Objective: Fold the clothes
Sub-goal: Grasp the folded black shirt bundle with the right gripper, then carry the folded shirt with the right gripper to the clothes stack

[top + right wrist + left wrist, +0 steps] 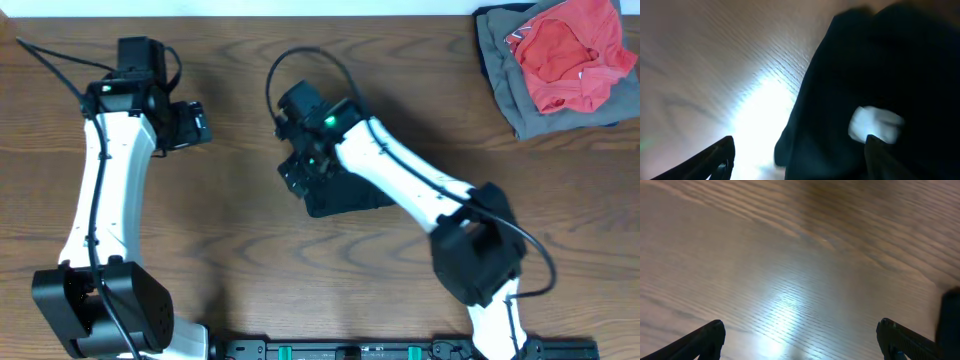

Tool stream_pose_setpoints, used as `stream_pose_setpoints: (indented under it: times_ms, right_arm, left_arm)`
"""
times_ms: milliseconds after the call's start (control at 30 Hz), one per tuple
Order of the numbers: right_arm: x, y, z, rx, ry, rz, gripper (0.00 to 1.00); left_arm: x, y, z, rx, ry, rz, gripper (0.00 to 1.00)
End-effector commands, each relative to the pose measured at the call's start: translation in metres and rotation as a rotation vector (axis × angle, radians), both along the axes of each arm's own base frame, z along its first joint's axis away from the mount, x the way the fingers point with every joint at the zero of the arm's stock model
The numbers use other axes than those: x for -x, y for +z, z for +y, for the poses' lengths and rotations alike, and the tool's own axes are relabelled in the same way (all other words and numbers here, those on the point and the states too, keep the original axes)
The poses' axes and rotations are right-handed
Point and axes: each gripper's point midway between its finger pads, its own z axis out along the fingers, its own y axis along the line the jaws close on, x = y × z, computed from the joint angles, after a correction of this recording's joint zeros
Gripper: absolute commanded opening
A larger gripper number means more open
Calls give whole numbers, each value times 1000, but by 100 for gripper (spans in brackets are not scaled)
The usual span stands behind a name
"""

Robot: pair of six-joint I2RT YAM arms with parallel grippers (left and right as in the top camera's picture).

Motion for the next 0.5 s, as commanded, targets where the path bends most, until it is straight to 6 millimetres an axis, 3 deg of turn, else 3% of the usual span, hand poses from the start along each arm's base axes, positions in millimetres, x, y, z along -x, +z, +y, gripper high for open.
stream_pose_setpoints:
  times_ms: [0, 200, 267, 367, 467]
  right_arm:
    - [-2, -26, -4, 123, 15, -48, 81]
    - [0, -49, -10, 242, 34, -83, 80]
    - [-2, -48, -12, 253, 28, -96, 70]
    - [-9, -45, -18, 289, 6, -129, 46]
    - [-14, -44, -25, 318, -3, -153, 31]
  left_arm:
    - [0, 3, 13, -12, 22, -7, 98]
    - [2, 3, 19, -8, 38, -3, 98]
    - [2, 3, 19, -8, 38, -3, 98]
    - [2, 3, 19, -8, 38, -4, 98]
    - [1, 3, 17, 4, 34, -5, 98]
